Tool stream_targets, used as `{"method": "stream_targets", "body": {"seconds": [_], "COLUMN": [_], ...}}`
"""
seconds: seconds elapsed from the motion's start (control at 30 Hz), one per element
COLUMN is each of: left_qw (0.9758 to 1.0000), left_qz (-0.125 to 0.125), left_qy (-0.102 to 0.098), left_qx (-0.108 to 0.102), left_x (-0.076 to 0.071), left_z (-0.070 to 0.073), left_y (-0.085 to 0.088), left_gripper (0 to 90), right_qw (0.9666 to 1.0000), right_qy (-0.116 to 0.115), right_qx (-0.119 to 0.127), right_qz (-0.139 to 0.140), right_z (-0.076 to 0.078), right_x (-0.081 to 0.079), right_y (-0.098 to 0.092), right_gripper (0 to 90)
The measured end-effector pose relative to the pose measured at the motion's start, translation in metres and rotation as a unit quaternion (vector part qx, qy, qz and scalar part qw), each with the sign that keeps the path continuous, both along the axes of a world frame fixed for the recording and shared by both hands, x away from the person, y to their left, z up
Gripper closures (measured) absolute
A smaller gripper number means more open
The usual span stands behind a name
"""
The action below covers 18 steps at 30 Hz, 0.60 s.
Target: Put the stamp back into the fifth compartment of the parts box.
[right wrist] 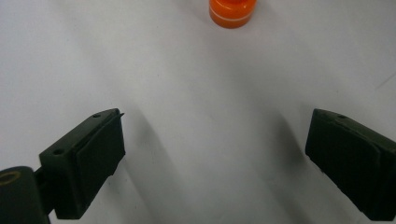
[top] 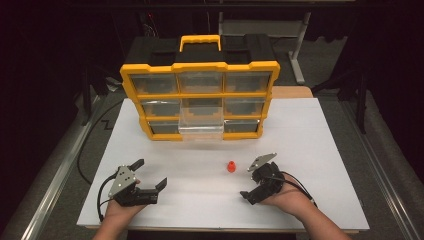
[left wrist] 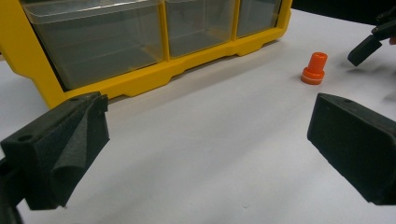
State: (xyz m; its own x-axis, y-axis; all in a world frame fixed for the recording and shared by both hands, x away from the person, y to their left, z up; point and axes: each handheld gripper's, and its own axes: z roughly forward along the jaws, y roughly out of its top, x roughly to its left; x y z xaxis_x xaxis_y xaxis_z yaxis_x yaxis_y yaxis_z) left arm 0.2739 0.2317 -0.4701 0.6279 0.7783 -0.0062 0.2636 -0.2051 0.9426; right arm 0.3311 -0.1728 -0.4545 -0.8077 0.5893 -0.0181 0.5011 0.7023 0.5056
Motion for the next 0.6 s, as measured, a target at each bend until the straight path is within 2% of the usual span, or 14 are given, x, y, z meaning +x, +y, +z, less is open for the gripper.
{"method": "stream_targets", "body": {"seconds": [0.4, 0.6], "left_qw": [1.0, 1.0], "left_qz": [-0.002, -0.004], "left_qy": [-0.002, -0.002], "left_qx": [-0.004, -0.005], "left_x": [0.0, 0.0], "left_z": [0.0, 0.0], "left_y": [-0.001, -0.001], "left_gripper": [0.3, 0.3], "right_qw": [0.9999, 0.9997], "right_qy": [0.0, -0.007], "right_qx": [0.01, 0.017], "right_qz": [0.013, 0.019], "right_z": [0.004, 0.011], "right_x": [0.013, 0.021], "right_y": [0.016, 0.022], "right_gripper": [10.9, 18.3]}}
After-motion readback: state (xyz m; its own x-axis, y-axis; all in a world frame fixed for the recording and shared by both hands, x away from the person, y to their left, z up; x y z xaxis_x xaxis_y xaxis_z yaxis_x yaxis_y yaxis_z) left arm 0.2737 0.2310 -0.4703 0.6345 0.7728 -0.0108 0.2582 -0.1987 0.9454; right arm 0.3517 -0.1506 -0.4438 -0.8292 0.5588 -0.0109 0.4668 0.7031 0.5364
